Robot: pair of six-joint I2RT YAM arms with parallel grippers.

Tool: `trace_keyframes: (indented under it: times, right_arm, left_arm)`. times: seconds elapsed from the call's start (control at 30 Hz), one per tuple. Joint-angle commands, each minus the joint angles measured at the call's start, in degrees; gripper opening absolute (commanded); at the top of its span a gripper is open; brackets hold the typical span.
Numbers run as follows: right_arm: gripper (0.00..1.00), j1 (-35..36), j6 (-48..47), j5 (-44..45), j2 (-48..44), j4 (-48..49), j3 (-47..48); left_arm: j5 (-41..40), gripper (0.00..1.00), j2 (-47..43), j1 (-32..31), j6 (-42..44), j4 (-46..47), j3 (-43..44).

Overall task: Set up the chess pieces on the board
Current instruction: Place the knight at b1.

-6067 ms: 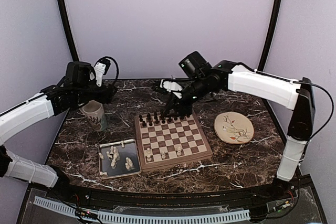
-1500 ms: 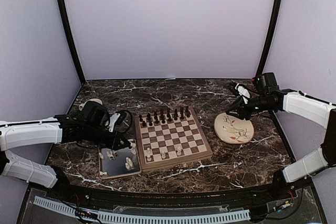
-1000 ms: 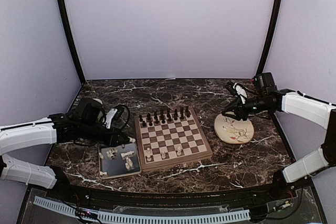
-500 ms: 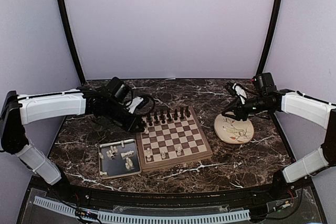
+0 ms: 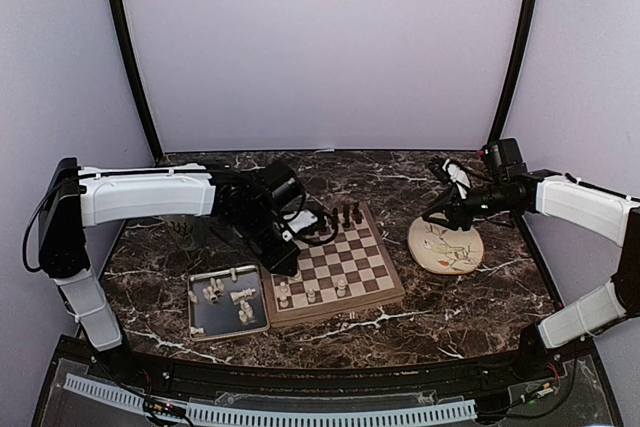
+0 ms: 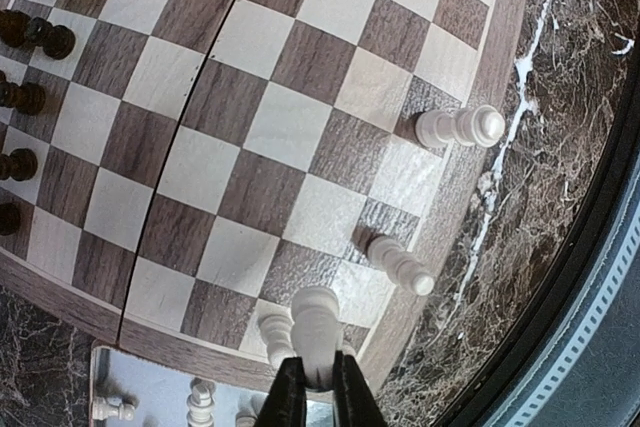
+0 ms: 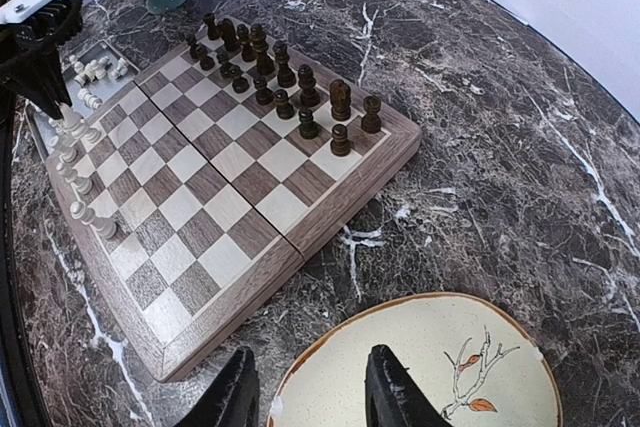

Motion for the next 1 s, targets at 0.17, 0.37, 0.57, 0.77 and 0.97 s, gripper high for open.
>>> trace_keyframes:
  times: [0.17,0.37,0.57,0.77,0.97]
  right_arm:
    - [0.37,0.1,-1.1,0.4,0.6,0.6,-0.3]
    - [0.37,0.2,-1.2,0.4,0.6,0.5,-0.3]
    - [0.37,0.1,-1.4,0.5,0.7,0.4,-0.3]
    - [0.37,0.2,-1.5,0.7,0.6,0.4,-0.4]
    - [0.38,0.1,-1.6,0.6,0.9,0.4,-0.3]
  left_arm:
    - [-0.2,0.00,2.6,-3.1,2.3,-9.5,6.5]
    - [-1.7,0.00,4.8,-4.8,2.4,-11.6,7.8]
    - [-1.1,0.00,6.5,-5.6,2.5,-12.2,9.2]
    - [-0.8,0.00,7.8,-5.8,2.5,-12.1,9.5]
    - [-1.0,0.00,8.4,-6.0,2.6,-12.5,9.3]
